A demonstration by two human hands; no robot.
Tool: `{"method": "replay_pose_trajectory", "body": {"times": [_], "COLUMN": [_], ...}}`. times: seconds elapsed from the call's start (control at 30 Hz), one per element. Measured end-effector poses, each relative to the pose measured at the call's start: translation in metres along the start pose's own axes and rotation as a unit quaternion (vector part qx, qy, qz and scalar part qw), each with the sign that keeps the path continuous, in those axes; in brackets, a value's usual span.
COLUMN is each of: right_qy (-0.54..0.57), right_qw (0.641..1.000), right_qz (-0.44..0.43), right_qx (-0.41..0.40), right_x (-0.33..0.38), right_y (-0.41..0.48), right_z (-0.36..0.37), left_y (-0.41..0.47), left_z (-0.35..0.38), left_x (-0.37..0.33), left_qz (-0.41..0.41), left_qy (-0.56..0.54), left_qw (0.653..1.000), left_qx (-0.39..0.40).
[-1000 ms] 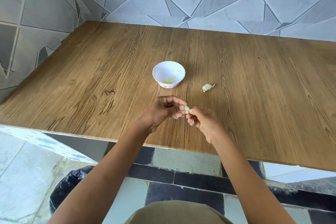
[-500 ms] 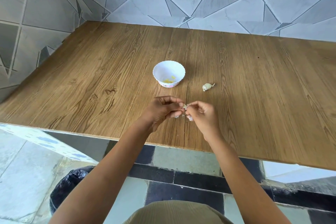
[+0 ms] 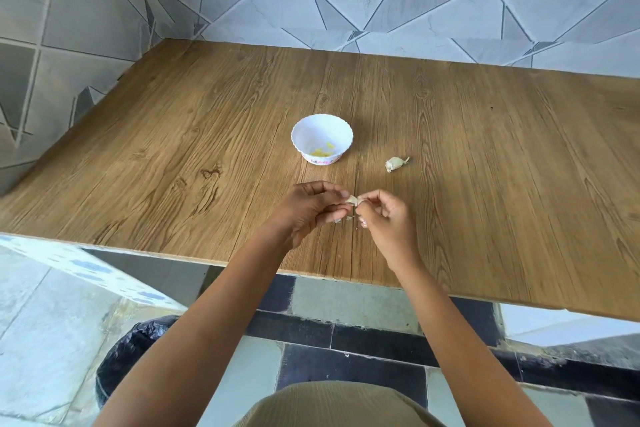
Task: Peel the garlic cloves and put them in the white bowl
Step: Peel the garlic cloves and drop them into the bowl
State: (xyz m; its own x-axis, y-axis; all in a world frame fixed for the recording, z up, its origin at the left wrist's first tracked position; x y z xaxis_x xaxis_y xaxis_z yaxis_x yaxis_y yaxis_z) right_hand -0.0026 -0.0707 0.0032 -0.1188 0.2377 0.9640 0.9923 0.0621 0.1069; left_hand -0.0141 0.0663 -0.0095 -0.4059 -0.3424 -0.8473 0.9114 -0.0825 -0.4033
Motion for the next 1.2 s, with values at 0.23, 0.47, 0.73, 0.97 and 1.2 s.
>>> {"method": "replay_pose_trajectory", "body": {"times": [0.23, 0.47, 0.73, 0.97, 1.2], "right_qy": [0.191, -0.145, -0.151, -0.112, -0.147], "right_qw": [0.968, 0.989, 0.985, 0.990, 0.989], "right_qz": [0.164, -0.012, -0.069, -0.070, -0.023], "right_qx": [-0.017, -0.004, 0.035, 0.040, 0.019], "right_x": [-0.021, -0.008, 0.004, 0.006, -0.010], "right_y": [-0.004, 0.003, 0.000, 0.003, 0.005], "right_z": [0.003, -0.006, 0.009, 0.011, 0.005], "left_y": [0.001, 0.004, 0.003, 0.005, 0.006], "left_z": [-0.002, -0.009, -0.011, -0.014, -0.016], "left_x": [0.000, 0.000, -0.002, 0.002, 0.008], "left_qz": [0.001, 0.017, 0.034, 0.014, -0.020], "left_qy": [0.017, 0.044, 0.089, 0.028, -0.032], "left_qw": [1.000, 0.999, 0.995, 0.999, 0.999], "left_qx": [-0.006, 0.003, -0.008, -0.014, -0.014]}}
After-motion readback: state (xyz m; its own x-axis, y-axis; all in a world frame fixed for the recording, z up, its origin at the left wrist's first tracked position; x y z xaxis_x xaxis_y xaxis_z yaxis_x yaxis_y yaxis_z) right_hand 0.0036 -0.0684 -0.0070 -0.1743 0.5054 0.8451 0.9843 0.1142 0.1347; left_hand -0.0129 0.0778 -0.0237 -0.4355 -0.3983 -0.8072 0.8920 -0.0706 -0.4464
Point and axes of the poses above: each hand's wrist, its own y-axis towards the middle knuckle, its own z-axis out of the palm, x = y × z, the point moved 9 cm from there along y, towards the middle knuckle, and after that the axes turned 1 degree about x, right-handed, at the moved point
